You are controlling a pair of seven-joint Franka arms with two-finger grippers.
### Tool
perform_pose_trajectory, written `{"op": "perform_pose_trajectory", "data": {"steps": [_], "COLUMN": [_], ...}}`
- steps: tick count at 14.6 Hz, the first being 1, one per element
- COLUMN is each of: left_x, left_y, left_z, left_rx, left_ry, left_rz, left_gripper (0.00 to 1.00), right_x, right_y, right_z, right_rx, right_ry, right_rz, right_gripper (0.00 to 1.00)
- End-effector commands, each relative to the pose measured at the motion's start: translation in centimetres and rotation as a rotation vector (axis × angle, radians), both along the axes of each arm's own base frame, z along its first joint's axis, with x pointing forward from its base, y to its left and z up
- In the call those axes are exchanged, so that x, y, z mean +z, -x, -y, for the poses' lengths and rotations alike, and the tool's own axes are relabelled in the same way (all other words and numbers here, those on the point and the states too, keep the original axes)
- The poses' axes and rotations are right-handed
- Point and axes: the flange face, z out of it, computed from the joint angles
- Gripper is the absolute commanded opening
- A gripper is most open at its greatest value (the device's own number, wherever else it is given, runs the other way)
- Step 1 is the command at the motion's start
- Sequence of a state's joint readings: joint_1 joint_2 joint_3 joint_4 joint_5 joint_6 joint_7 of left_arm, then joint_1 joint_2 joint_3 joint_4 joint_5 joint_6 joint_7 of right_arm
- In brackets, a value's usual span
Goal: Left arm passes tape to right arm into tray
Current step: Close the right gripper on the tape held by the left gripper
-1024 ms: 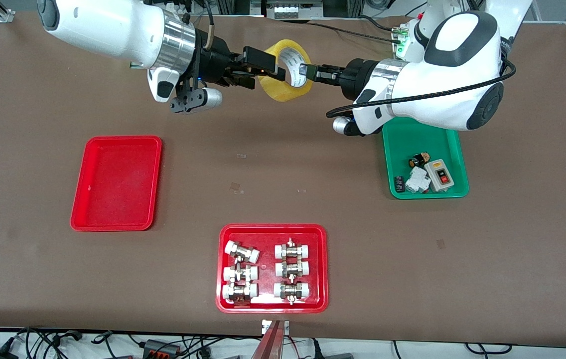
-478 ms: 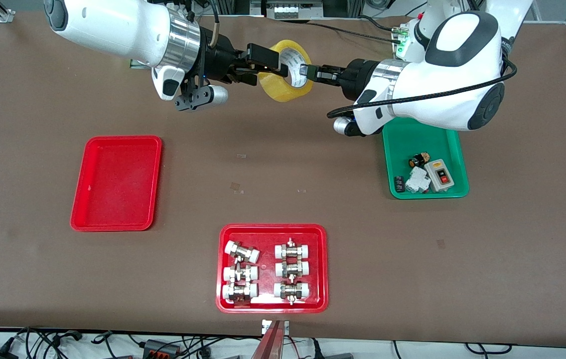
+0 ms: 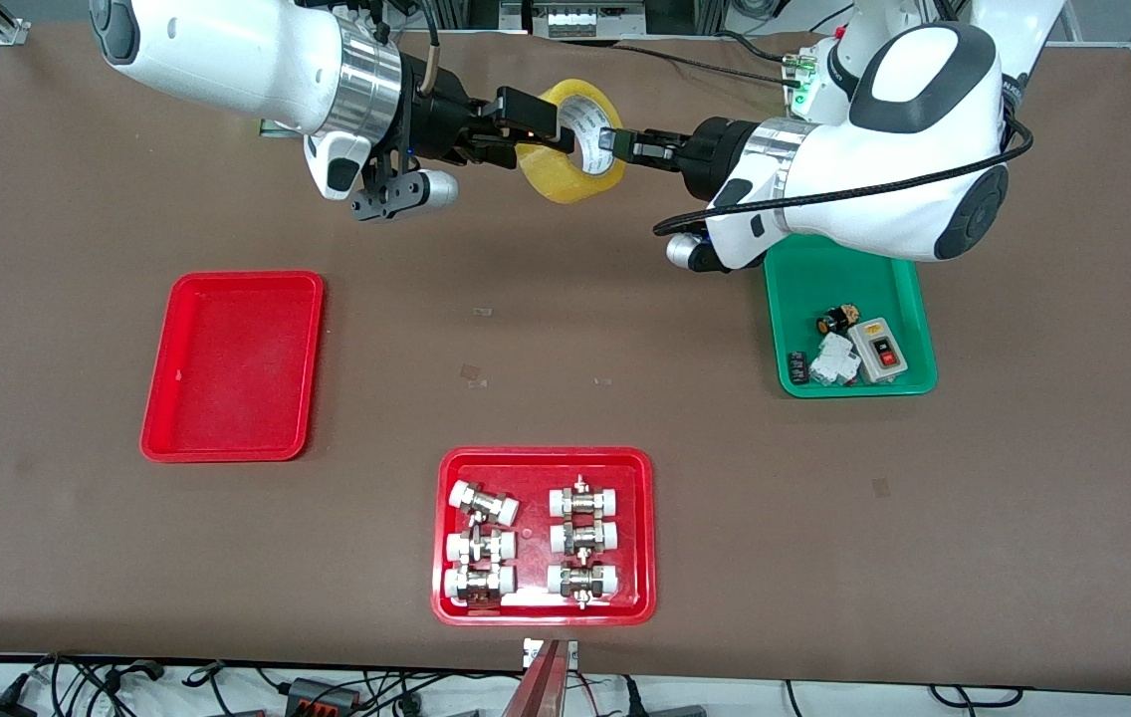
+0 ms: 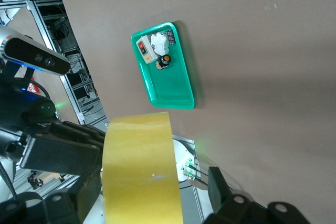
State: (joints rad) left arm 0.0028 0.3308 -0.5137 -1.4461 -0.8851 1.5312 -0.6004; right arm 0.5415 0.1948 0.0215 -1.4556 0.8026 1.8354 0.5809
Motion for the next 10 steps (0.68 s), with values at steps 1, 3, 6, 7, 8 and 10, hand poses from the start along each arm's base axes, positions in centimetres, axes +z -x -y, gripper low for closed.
{"op": "perform_pose_trajectory", "data": {"steps": [1,3,6,7,8,10], "left_x": [1.24,1.24,1.22,1.31,1.30,1.41], "left_y": [-0.19,-0.24,-0.27,-0.24,-0.24,-0.35], "left_z": [-0.31,-0.39,-0.45,-0.48,-0.40,-0.83], "left_rx": [-0.004,-0.003,-0.004,-0.004,-0.002,0.002], "left_ry": [0.026,0.027,0.027,0.026,0.023,0.013], "left_rz": [-0.006,-0.005,-0.005,-0.002,-0.007,0.000], "left_gripper": [0.00,0.00,0.00,0.00,0.05,0.93], "right_x": [0.44,0.45,0.54,0.54,0.55,0.54], "right_y": [-0.38,-0.44,-0.44,-0.38,-0.45,-0.38], "right_z": [0.10,0.17,0.16,0.09,0.17,0.09], "right_rx": [0.001,0.002,0.000,0.001,0.000,0.002], "right_ry": [-0.007,-0.010,-0.011,-0.011,-0.012,-0.011], "right_rz": [-0.014,-0.012,-0.013,-0.013,-0.011,-0.012], "right_gripper": [0.63,0.56,0.53,0.53,0.53,0.53]}}
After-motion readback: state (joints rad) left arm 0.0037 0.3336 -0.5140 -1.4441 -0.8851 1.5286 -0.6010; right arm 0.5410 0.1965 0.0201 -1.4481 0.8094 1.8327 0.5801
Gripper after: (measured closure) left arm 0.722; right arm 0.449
